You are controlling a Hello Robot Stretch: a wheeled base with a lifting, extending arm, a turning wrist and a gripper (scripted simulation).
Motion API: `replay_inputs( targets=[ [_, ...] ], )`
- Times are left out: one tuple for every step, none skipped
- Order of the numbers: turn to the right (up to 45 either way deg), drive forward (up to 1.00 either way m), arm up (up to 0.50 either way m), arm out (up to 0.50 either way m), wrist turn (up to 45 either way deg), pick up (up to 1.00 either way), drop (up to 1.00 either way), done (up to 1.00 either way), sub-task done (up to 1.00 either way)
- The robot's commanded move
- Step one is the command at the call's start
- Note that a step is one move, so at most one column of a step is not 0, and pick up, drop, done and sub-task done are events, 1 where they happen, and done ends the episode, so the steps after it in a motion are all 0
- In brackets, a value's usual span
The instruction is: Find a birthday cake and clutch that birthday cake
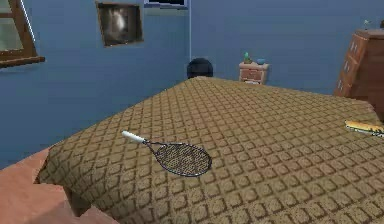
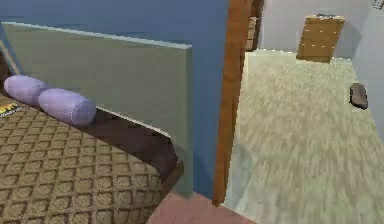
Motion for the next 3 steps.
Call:
replay_inputs(
  targets=[
    [-45.0,0.00,0.00,0.00,0.0,0.00,0.00,0.00,0.00],
    [-36.0,0.00,0.00,0.00,0.0,0.00,0.00,0.00,0.00],
    [0.0,1.00,0.00,0.00,0.0,0.00,0.00,0.00,0.00]
  ],
)
